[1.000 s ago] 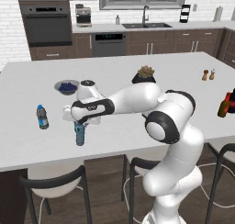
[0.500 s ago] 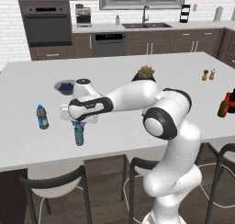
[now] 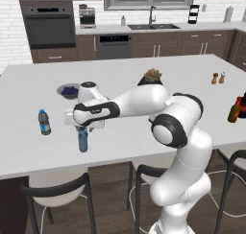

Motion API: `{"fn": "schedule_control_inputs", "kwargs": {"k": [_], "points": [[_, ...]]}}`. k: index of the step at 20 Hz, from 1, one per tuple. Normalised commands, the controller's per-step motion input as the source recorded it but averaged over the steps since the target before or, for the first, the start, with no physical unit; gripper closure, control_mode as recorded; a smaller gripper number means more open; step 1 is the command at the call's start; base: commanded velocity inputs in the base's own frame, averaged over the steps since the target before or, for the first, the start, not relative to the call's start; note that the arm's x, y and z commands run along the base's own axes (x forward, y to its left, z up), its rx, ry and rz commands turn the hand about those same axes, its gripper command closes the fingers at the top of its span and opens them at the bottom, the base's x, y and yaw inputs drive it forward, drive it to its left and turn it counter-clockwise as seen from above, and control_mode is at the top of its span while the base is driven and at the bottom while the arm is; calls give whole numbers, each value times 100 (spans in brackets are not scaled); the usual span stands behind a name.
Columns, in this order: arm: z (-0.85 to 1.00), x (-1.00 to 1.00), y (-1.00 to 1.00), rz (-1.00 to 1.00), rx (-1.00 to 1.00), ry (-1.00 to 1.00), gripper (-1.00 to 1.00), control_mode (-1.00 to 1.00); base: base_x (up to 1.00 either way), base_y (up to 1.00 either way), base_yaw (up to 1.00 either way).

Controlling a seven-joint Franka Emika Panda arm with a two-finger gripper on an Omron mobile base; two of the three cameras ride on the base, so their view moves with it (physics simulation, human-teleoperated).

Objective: Move the plastic bottles in the middle to the plastics group, and the glass bottles in the middle to the glass group.

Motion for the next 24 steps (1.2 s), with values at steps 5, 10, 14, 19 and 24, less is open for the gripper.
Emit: {"fn": "schedule_control_inputs", "kwargs": {"k": [5, 10, 14, 19, 24], "points": [[19, -1, 0, 0, 0, -5, -100, -100, 0, 0, 0], [42, 2, -14, 0, 1, -1, -100, -100, 0, 0, 0], [44, -4, -46, 0, 0, -5, -100, -100, 0, 0, 0], [22, -13, -75, 0, 0, -1, -100, -100, 0, 0, 0], [9, -19, -85, 2, 0, 0, -100, -100, 0, 0, 0]]}}
